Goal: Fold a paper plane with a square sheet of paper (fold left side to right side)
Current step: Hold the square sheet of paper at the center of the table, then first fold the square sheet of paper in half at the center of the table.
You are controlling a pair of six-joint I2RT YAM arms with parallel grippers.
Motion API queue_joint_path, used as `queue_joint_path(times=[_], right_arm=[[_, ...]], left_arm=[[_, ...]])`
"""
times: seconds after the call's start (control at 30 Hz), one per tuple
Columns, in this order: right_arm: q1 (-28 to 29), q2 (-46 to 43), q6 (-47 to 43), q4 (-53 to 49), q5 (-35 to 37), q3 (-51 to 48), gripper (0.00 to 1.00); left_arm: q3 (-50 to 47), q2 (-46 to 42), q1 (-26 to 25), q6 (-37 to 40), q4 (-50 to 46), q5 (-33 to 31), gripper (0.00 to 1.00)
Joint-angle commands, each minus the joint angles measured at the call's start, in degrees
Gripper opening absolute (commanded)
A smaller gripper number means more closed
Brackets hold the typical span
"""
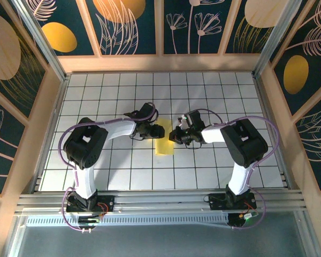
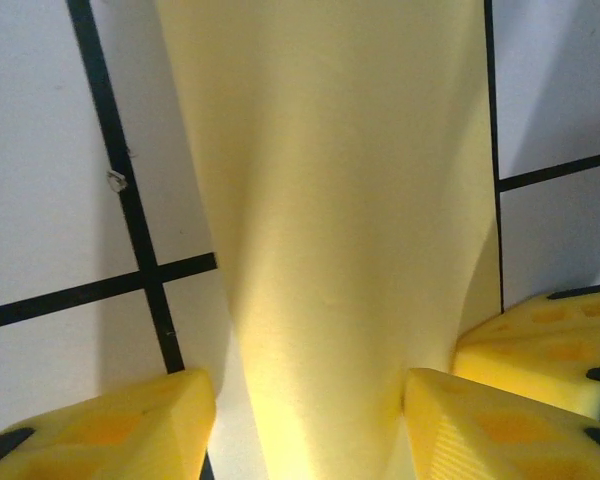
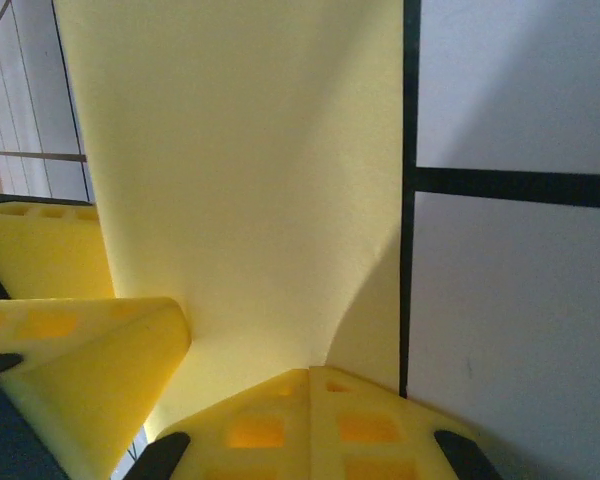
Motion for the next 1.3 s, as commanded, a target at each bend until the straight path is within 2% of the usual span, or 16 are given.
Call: queue_joint_path(times=[0.0,0.2,0.3,0.4,0.53,0.7,0.8,1.0,1.27], right_arm=[[0.45,2.08,-1.28,-5.52,4.73,-0.73,0.02],[0.45,2.35,-1.28,-5.72,5.12,-0.82,0.02],[0.45,2.49,-1.37,-5.75,5.17,-0.91,0.02],[0.45,2.6,-1.38,-5.74,5.08,-0.9,0.02],[0.45,2.52,-1.53,-6.0,5.26,-1.0,0.02],[0.54,2.45,-1.63,-6.16,5.43,-1.03,0.02],[0.54,2.53,-2.01,-6.85,5.85,-0.76,0.02],[0.54,2.62,-2.64,-7.62,6.14,-0.69,0.02],[0.54,3.3,-3.54,-9.23,7.52,-0.22,0.02]], left_arm=[[-1.48,-4.3,0.85,0.01,-0.24,-7.7,0.56],[-3.95,-14.61,0.89,1.23,2.91,-10.46,0.56],[-5.76,-16.88,0.85,2.15,7.06,-4.16,0.49],[-5.92,-15.07,0.86,2.24,9.25,3.76,0.38],[-7.66,-12.05,0.8,0.7,13.59,9.66,0.22],[-7.9,-6.88,0.76,0.49,15.57,15.26,0.15],[-7.75,-4.54,0.8,0.96,15.13,14.82,0.13],[-6.23,-1.11,0.85,3.22,9.64,7.61,0.13],[-8.3,-0.37,0.88,1.86,11.83,5.1,0.11]])
